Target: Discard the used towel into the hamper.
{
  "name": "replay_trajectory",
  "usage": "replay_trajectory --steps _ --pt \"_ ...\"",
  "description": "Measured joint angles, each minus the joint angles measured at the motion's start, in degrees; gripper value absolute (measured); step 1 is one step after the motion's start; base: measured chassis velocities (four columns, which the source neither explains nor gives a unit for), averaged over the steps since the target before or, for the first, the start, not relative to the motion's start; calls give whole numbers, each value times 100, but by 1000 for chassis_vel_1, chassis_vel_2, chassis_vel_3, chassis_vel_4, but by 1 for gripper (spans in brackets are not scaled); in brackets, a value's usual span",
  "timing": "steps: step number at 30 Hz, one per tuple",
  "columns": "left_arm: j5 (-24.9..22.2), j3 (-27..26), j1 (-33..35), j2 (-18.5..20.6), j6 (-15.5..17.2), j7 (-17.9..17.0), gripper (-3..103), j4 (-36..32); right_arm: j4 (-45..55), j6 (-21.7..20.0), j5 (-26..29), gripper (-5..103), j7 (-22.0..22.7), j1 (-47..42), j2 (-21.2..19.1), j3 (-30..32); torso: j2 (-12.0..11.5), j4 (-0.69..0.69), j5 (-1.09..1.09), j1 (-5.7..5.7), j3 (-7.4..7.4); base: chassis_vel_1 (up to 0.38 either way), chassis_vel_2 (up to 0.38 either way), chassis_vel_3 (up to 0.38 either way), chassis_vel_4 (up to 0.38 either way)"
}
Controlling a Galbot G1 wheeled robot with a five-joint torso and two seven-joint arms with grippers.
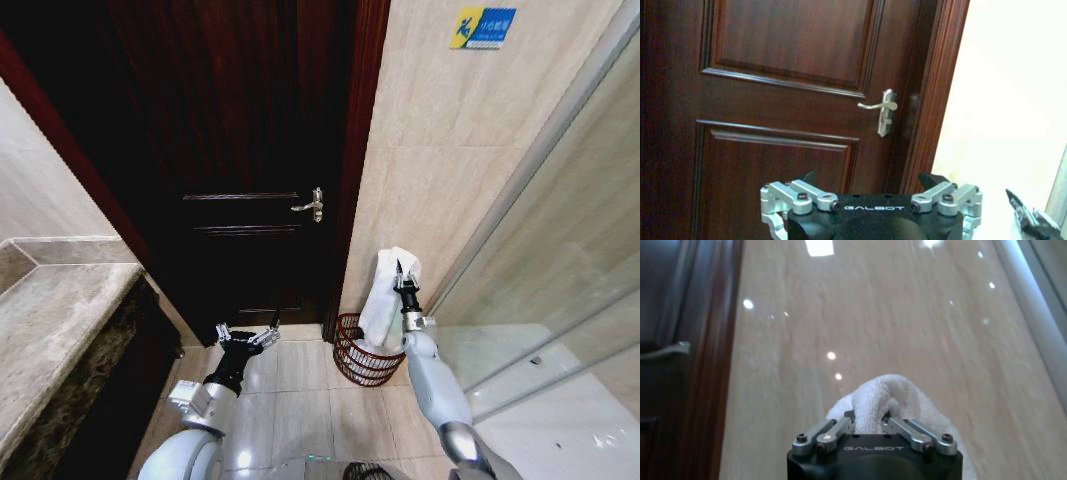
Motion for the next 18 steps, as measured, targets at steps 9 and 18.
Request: replay_trajectory --steps 9,18 --pt "0 0 0 0 0 0 100 0 -269 0 98 13 -76 -88 -8 44 0 0 0 0 0 0 0 0 0" --pt "0 0 0 0 0 0 100 0 -658 1 272 13 -228 -129 95 51 0 0 0 0 0 0 0 0 0"
